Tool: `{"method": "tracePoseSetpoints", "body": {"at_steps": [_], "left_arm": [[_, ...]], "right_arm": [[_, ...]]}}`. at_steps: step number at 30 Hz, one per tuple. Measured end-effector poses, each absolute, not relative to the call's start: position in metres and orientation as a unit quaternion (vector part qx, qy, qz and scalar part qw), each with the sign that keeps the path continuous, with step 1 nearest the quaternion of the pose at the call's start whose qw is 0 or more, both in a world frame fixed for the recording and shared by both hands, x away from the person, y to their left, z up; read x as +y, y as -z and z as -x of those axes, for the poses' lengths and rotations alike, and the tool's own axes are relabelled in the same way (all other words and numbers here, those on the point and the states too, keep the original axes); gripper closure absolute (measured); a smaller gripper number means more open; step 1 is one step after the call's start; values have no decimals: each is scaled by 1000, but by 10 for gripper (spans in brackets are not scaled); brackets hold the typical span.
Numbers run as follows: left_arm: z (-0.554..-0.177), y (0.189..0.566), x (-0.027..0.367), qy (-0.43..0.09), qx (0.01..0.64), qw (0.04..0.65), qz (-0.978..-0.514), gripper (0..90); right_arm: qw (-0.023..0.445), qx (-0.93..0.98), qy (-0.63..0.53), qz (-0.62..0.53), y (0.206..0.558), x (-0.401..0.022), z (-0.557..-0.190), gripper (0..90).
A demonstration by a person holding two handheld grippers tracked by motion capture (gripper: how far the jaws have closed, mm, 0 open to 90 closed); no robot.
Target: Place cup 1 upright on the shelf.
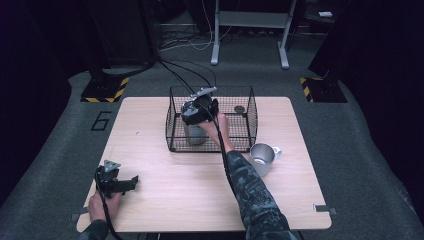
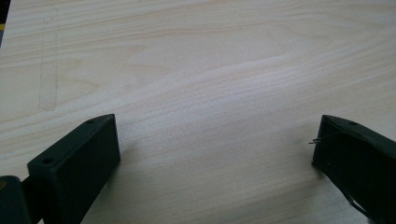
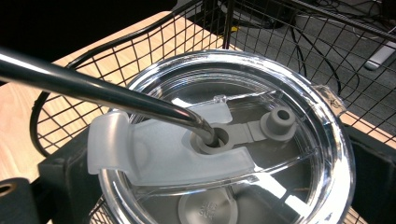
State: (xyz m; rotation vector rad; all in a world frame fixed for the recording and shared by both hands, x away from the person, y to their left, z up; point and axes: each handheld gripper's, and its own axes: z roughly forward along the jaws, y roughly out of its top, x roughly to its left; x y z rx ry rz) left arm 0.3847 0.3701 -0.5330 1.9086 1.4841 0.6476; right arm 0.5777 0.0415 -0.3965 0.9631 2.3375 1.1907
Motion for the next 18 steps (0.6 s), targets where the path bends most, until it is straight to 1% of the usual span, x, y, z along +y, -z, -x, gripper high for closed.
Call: {"method": "tracePoseSetpoints", "body": {"at_steps": [4, 6, 13, 16, 18], "left_arm": [[-385, 533, 370, -246, 562, 314, -724, 4], [-385, 533, 370, -246, 563, 314, -724, 4], [-385, 533, 370, -246, 562, 314, -724, 4], [-385, 533, 370, -246, 562, 313, -725, 4], [-385, 533, 370, -246, 564, 315, -722, 4]], "right_arm": [[172, 822, -425, -337, 396, 40, -577, 22], [174, 820, -430, -336, 395, 39, -577, 0], [162, 824, -422, -340, 387, 36, -571, 0], [178, 829, -412, -334, 381, 35, -564, 0], [180, 833, -406, -329, 376, 33, -559, 0]]}}
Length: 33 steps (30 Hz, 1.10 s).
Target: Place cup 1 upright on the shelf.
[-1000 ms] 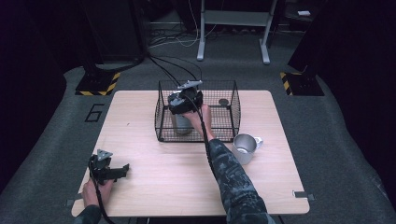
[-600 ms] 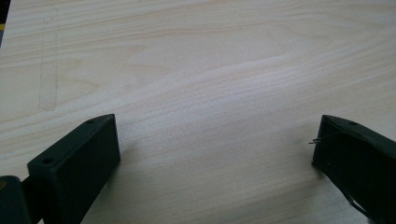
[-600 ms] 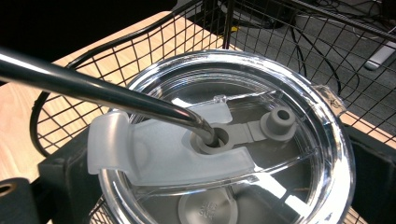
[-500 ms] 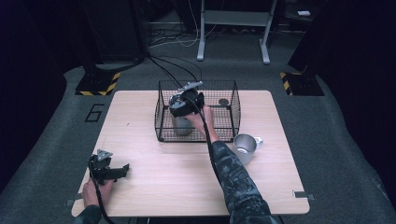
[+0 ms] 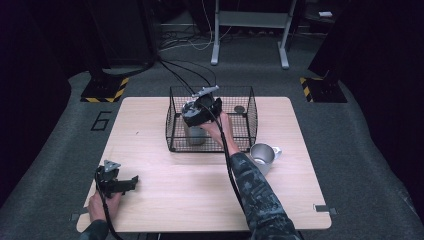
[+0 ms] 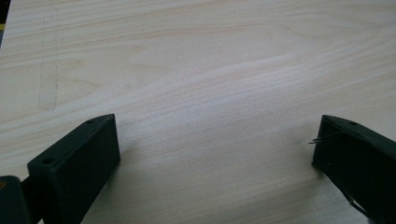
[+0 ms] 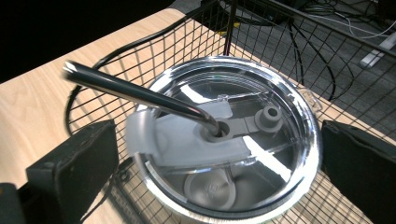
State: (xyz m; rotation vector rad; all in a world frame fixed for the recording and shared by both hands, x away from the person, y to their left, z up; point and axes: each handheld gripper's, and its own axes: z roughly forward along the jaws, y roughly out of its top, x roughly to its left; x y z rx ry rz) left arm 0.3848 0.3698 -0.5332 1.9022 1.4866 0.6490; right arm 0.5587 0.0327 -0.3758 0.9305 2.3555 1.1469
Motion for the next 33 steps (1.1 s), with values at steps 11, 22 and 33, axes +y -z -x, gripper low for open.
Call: {"method": "tracePoseSetpoints", "body": {"at_steps": [11, 22, 33], "left_arm": [[-385, 533, 370, -246, 563, 314, -724, 4], [-385, 533, 370, -246, 563, 314, -724, 4], [-385, 533, 370, -246, 563, 314, -724, 4]], "right_arm": [[182, 837, -415, -306, 356, 13, -527, 0], [180, 845, -414, -288, 352, -7, -494, 0], [184, 848, -413, -277, 355, -31, -467, 0]]}}
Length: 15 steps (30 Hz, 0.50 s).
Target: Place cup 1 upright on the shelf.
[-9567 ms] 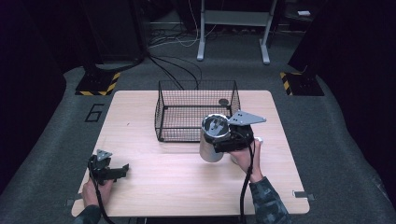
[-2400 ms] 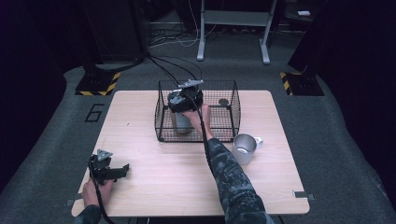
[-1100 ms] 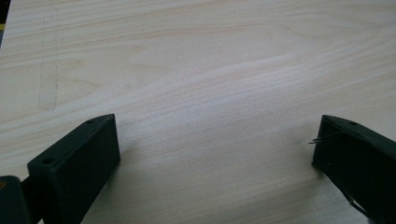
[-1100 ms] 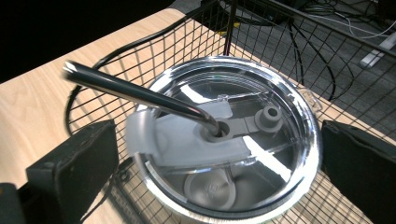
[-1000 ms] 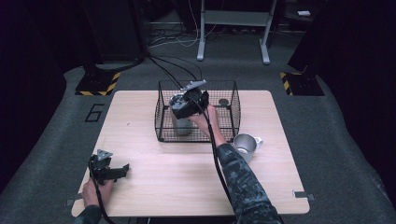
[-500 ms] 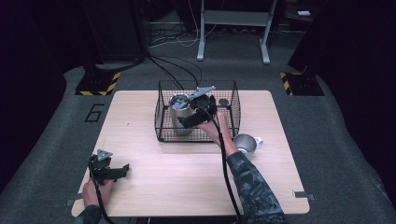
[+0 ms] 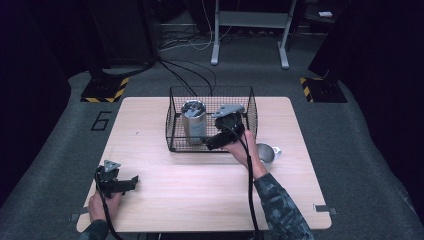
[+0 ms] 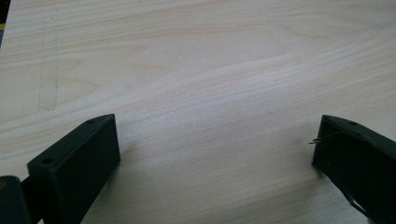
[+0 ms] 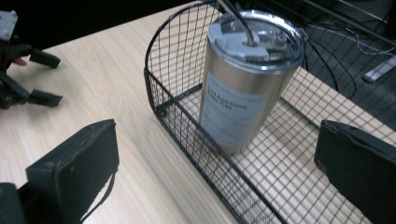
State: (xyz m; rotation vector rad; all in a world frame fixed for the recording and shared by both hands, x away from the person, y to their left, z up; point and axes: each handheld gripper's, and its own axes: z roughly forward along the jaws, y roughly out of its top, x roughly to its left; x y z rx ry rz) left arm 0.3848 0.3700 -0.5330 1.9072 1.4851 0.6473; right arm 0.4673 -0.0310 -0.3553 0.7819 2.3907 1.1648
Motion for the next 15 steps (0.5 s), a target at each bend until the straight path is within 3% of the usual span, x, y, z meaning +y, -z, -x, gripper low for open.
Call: {"method": "tracePoseSetpoints", "body": {"at_steps": [15], "left_arm": [[-385, 533, 370, -246, 565, 316, -721, 4]], "right_arm": [[178, 836, -419, -308, 380, -76, -424, 0]]}}
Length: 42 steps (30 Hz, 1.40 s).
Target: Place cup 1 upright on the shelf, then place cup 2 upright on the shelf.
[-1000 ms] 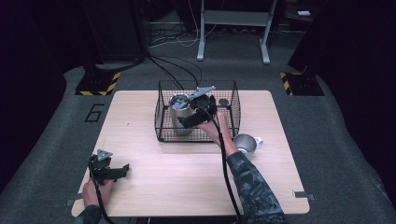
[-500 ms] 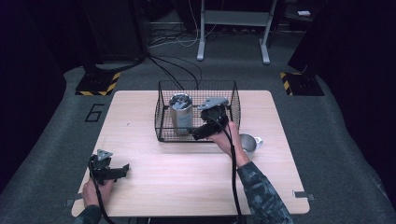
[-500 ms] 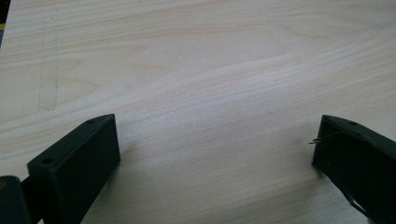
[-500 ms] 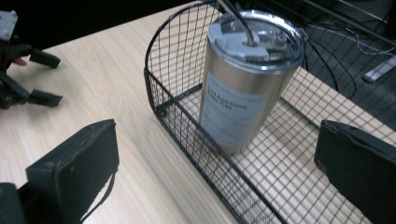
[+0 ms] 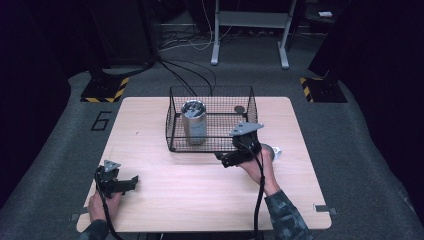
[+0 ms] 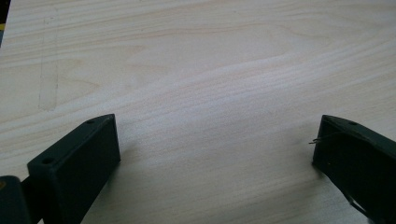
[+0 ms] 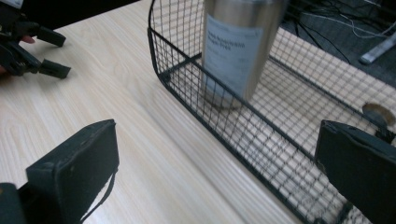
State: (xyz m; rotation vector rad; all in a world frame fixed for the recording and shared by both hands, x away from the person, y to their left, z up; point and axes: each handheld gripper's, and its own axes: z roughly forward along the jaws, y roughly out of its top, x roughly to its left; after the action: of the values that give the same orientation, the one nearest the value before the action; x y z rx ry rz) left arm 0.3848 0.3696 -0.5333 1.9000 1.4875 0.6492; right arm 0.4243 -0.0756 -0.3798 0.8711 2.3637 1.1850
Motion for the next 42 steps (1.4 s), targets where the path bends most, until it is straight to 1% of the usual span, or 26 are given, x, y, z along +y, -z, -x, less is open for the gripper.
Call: {"method": "tracePoseSetpoints", "body": {"at_steps": [14, 15, 23, 28, 32, 36, 42], "left_arm": [[-385, 533, 370, -247, 562, 314, -724, 5], [-385, 533, 370, -246, 563, 314, -724, 5], [-385, 533, 370, -246, 564, 314, -723, 4], [-385, 533, 370, -246, 564, 313, -724, 5], [-385, 533, 370, -246, 564, 313, -723, 5], [-385, 533, 370, -246, 564, 313, -724, 5], [-385, 533, 370, -246, 564, 313, -723, 4]], "right_arm": [[179, 820, -414, -353, 413, -126, -389, 0], [186, 810, -417, -368, 417, -137, -383, 0], [210, 781, -424, -407, 428, -172, -368, 0], [225, 767, -419, -430, 435, -188, -368, 0], [227, 760, -417, -444, 440, -195, -374, 0], [219, 761, -414, -448, 445, -197, -385, 0], [221, 770, -404, -441, 447, -191, -399, 0]]}}
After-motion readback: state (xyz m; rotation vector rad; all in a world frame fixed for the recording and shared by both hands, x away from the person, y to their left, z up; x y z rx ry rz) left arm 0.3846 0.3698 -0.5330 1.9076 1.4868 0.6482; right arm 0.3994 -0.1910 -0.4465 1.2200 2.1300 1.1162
